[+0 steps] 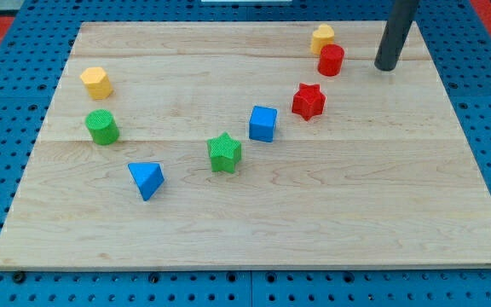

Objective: Move the red circle to top left of the green star

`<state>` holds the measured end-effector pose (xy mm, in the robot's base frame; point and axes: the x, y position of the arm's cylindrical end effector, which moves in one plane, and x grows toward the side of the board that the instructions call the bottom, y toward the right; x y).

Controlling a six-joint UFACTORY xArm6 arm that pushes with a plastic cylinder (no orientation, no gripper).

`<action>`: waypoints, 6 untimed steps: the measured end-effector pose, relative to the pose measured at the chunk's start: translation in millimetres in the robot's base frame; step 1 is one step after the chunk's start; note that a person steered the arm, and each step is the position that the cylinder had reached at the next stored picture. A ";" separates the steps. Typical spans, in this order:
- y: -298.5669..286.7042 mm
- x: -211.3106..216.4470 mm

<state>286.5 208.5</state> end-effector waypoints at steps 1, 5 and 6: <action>-69.9 -8.9; -225.3 45.9; -252.4 70.4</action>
